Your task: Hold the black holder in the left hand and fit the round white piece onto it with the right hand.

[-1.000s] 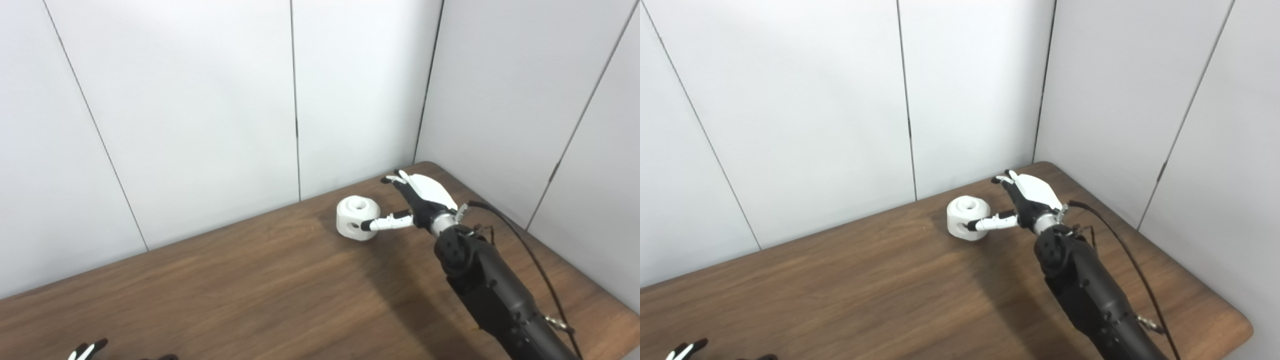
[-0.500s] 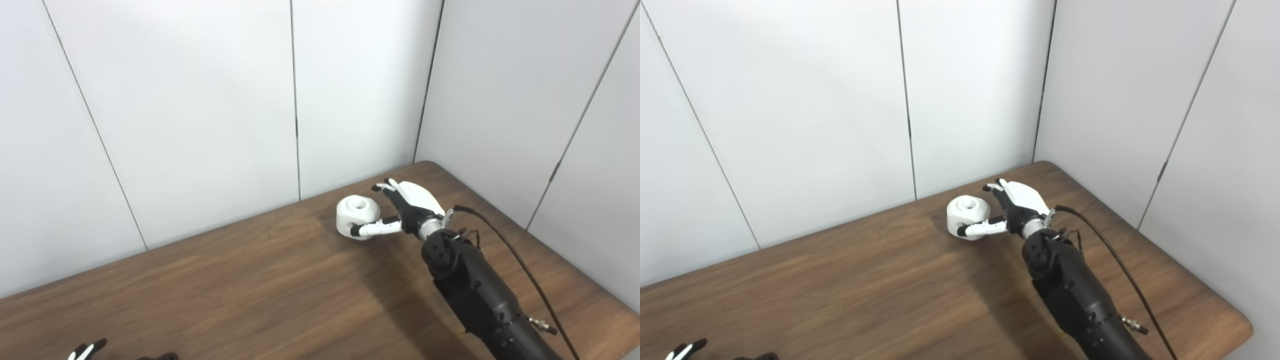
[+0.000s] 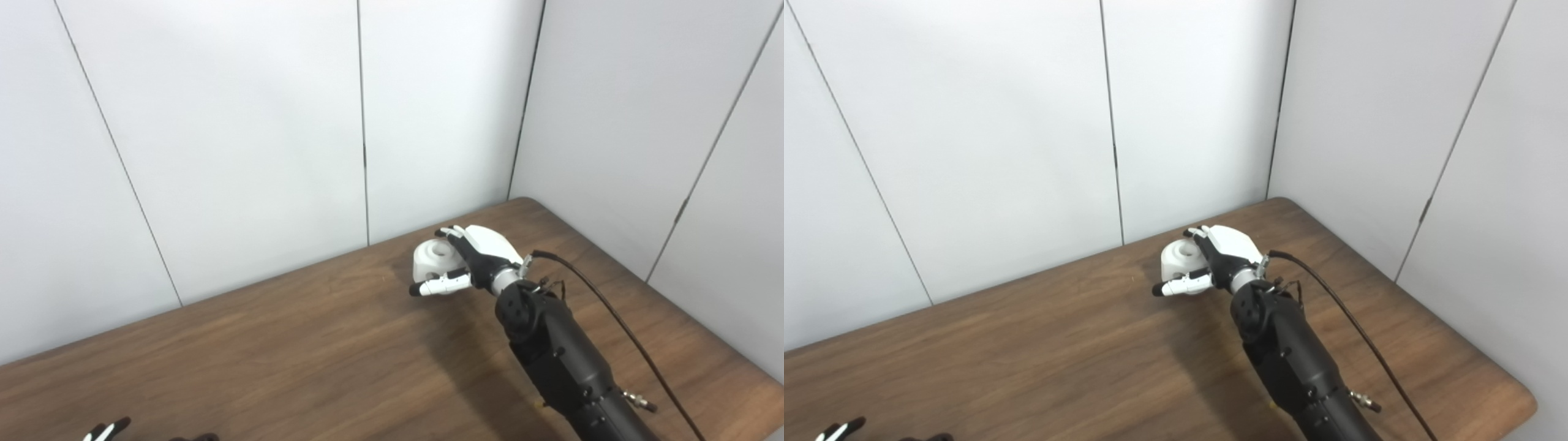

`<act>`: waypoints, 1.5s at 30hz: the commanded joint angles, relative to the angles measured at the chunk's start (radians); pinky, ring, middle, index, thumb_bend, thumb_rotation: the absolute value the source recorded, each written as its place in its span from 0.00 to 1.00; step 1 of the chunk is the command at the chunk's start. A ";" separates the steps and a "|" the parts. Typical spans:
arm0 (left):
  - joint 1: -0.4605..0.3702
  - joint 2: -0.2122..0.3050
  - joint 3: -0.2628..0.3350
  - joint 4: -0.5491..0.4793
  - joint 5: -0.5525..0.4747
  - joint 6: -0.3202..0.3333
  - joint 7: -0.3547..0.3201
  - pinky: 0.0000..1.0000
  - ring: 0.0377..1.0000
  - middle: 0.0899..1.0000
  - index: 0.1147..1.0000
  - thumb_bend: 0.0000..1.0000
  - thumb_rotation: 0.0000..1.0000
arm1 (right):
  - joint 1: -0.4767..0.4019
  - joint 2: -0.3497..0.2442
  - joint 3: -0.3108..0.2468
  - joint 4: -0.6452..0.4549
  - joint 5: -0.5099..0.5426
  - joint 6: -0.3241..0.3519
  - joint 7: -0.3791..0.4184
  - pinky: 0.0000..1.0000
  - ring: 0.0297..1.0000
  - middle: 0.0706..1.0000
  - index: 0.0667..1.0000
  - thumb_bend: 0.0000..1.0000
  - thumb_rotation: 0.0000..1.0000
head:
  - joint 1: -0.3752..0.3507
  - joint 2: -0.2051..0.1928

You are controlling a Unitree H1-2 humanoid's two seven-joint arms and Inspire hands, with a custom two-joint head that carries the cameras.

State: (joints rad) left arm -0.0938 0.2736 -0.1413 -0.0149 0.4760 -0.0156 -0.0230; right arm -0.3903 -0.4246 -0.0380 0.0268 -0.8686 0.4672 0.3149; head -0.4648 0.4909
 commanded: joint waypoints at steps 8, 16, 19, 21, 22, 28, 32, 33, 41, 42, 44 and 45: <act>0.007 0.006 0.005 -0.042 -0.005 0.006 -0.007 1.00 1.00 0.91 0.42 0.52 0.03 | -0.048 0.002 -0.013 0.012 -0.009 0.002 -0.053 0.92 0.98 0.99 0.92 1.00 0.60 | 0.002 0.004; 0.004 0.004 0.002 -0.046 0.009 0.022 -0.014 1.00 1.00 0.91 0.42 0.52 0.03 | -0.062 -0.018 0.000 0.046 -0.024 0.002 -0.084 0.90 0.97 0.97 0.92 1.00 0.63 | -0.001 -0.002; 0.003 0.003 0.002 -0.045 0.009 0.022 -0.016 1.00 1.00 0.91 0.42 0.52 0.03 | -0.071 -0.021 -0.005 0.064 -0.036 0.002 -0.081 0.91 0.97 0.97 0.91 1.00 0.64 | 0.001 -0.004; 0.003 0.003 0.002 -0.042 0.009 0.019 -0.014 1.00 1.00 0.91 0.42 0.52 0.03 | -0.076 -0.022 -0.006 0.067 -0.056 0.002 -0.080 0.91 0.96 0.96 0.90 1.00 0.64 | 0.001 -0.004; 0.003 0.003 0.002 -0.040 0.008 0.015 -0.013 1.00 1.00 0.91 0.42 0.52 0.03 | -0.078 -0.026 -0.004 0.071 -0.060 0.002 -0.085 0.90 0.96 0.96 0.89 1.00 0.65 | 0.000 -0.005; 0.001 0.005 0.002 -0.030 0.007 0.012 -0.013 1.00 1.00 0.91 0.42 0.52 0.03 | -0.074 -0.024 -0.039 0.029 -0.030 0.002 -0.070 0.91 0.98 0.99 0.90 1.00 0.65 | -0.001 -0.008; -0.003 0.005 0.002 -0.020 0.009 0.011 -0.012 1.00 1.00 0.91 0.42 0.52 0.03 | -0.067 -0.010 -0.075 -0.030 -0.015 0.003 -0.039 0.92 0.98 1.00 0.93 1.00 0.63 | -0.001 -0.011; -0.005 0.005 0.001 -0.016 0.011 0.010 -0.010 1.00 1.00 0.91 0.42 0.52 0.03 | -0.066 -0.007 -0.081 -0.043 -0.014 0.003 -0.032 0.92 0.98 1.00 0.93 1.00 0.63 | -0.001 -0.013; -0.012 0.004 0.000 0.010 0.009 -0.011 0.003 1.00 1.00 0.90 0.42 0.52 0.03 | -0.072 0.016 -0.117 -0.113 -0.072 0.003 0.020 0.92 0.98 1.00 0.92 1.00 0.63 | -0.002 -0.020; -0.012 0.004 0.000 0.013 0.007 -0.013 0.004 1.00 1.00 0.90 0.42 0.52 0.03 | -0.075 0.021 -0.124 -0.124 -0.080 0.002 0.029 0.92 0.98 1.00 0.93 1.00 0.63 | -0.002 -0.020; -0.014 0.004 0.000 0.016 0.006 -0.016 0.006 1.00 1.00 0.90 0.42 0.52 0.03 | -0.081 0.026 -0.136 -0.135 -0.089 0.003 0.043 0.93 0.99 1.00 0.93 1.00 0.61 | -0.001 -0.022; -0.014 0.003 -0.001 0.018 0.008 -0.017 0.008 1.00 1.00 0.90 0.42 0.52 0.03 | -0.083 0.023 -0.136 -0.135 -0.089 0.003 0.043 0.93 0.99 1.00 0.93 1.00 0.61 | 0.000 -0.023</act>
State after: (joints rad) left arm -0.0940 0.2707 -0.1423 -0.0063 0.4792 -0.0279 -0.0175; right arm -0.4231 -0.3828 -0.1574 -0.0727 -0.9375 0.4672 0.3599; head -0.4648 0.4663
